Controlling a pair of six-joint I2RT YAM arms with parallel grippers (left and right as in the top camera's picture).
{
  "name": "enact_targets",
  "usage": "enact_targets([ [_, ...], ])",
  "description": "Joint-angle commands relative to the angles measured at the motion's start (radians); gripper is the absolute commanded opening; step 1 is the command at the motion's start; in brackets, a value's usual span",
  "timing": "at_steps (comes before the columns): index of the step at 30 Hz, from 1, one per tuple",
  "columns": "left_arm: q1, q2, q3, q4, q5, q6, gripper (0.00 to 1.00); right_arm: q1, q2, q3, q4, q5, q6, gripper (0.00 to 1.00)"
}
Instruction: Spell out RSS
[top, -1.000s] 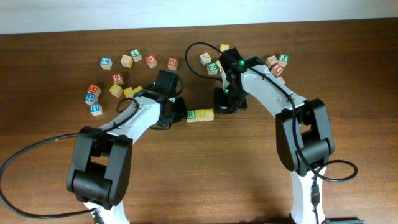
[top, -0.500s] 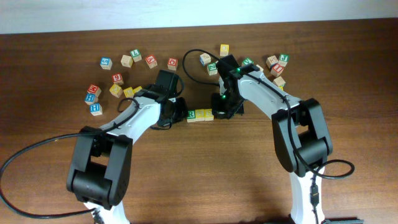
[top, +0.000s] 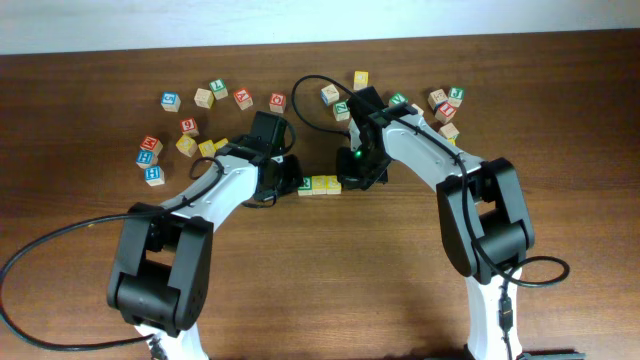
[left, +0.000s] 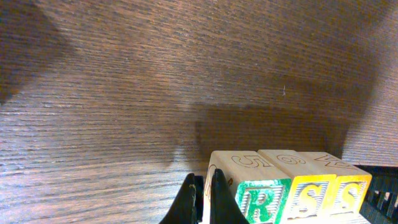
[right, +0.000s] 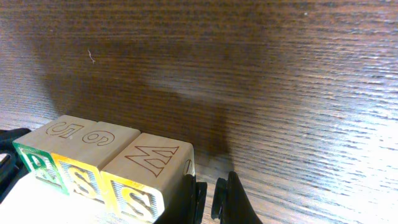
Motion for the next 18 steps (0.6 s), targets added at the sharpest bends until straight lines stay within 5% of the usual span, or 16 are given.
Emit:
enact_targets([
  [1,-0.005,0.015,-0.006,0.006,0.016,0.021,0.00,0.006,0.020,-0.014,-0.001,-0.020,0.000,0.04],
  [18,-0.005,0.015,-0.006,-0.034,-0.005,0.023,0.00,0.004,0.020,-0.013,-0.005,0.042,0.000,0.06],
])
